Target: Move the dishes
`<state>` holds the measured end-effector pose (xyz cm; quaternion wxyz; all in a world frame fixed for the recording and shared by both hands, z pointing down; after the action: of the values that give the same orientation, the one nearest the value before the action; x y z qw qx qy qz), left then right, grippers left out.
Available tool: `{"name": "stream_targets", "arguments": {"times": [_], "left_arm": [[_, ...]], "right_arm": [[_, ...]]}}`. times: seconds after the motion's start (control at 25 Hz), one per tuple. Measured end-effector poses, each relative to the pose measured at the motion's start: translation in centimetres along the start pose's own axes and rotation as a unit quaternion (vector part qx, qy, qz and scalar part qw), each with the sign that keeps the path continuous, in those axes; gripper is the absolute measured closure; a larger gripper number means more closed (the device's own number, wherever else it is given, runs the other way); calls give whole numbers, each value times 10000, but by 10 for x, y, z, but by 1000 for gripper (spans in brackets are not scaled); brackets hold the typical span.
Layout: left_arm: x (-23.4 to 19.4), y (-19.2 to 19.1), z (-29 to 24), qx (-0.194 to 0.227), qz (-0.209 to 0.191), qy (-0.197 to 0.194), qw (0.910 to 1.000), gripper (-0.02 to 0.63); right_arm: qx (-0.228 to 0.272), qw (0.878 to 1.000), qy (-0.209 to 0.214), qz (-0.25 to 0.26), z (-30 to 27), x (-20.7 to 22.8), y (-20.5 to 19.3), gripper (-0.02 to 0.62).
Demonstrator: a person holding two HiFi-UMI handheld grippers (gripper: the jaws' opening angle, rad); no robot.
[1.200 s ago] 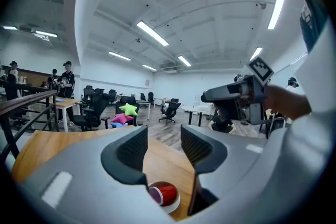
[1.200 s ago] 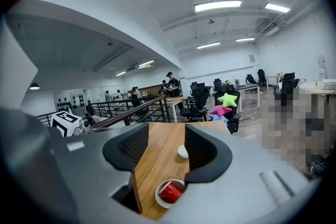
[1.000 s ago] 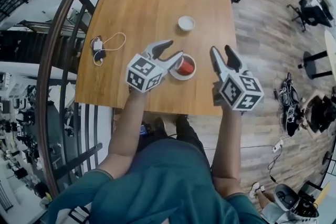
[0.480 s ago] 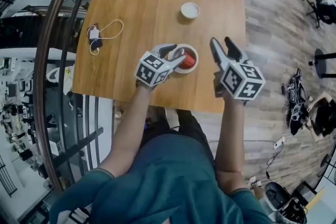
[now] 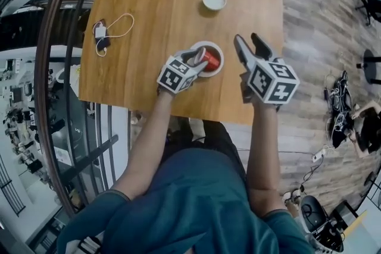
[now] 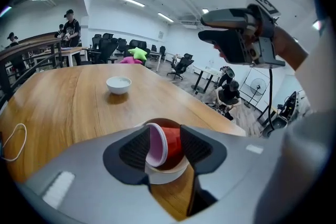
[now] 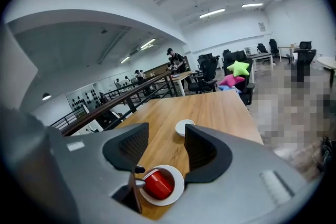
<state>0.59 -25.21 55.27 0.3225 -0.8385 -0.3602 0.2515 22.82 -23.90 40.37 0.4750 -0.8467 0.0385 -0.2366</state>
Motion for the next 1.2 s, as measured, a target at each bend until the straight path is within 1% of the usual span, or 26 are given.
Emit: {"name": "stream_targets", "arguments": {"times": [0.04, 0.12, 0.2, 0.32, 0.4, 0.44, 0.52, 0.64, 0.84, 1.0, 1.2], "left_arm": [[1, -2, -3, -51, 3, 6, 10000, 437], [2, -6, -8, -156, -19, 27, 9999, 442], [3, -10, -12, -239, -45, 44, 9997, 462], [1, -13, -17, -247, 19, 41, 9997, 489], [0, -15, -18, -213, 115, 7, 9997, 505], [0, -15, -18, -200, 153, -9, 9997, 526], [1, -17, -17, -163, 233, -73, 9996, 539], [1, -17, -13, -2, 384, -203, 9991, 577], [-3, -4, 1, 268, 458, -344, 9980, 583], [-14, 10, 23, 581, 424, -165, 9973, 584], [-36, 24, 52, 885, 339, 288, 9951, 584]], "right_arm": [[-32, 10000, 5, -17, -2, 3, -2, 370], [-100, 9999, 7, -60, -6, 9, -7, 370], [-167, 9998, 11, -108, -10, 14, -12, 370], [-252, 9995, 20, -172, -17, 21, -19, 370], [-310, 9993, 16, -215, -22, 25, -24, 370], [-339, 9991, 13, -235, -23, 26, -26, 370], [-387, 9989, 7, -267, -25, 29, -31, 370], [-452, 9985, -7, -299, -29, 31, -36, 370], [-592, 9976, -10, -369, -40, 37, -43, 370], [-716, 9965, 28, -427, -53, 36, -50, 370], [-882, 9951, 41, -442, -67, 35, -57, 370]]}}
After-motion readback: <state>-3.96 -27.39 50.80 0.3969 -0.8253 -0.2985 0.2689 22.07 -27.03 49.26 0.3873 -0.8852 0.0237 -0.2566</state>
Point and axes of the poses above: the fingertips, and each gripper's own axes: z backward along the fingers, x to its right, y out of its top, the point moved 10 cm from there along z, backward along the fingers, and after that the axes turned 3 degrees about y, right-handed, at the moved point
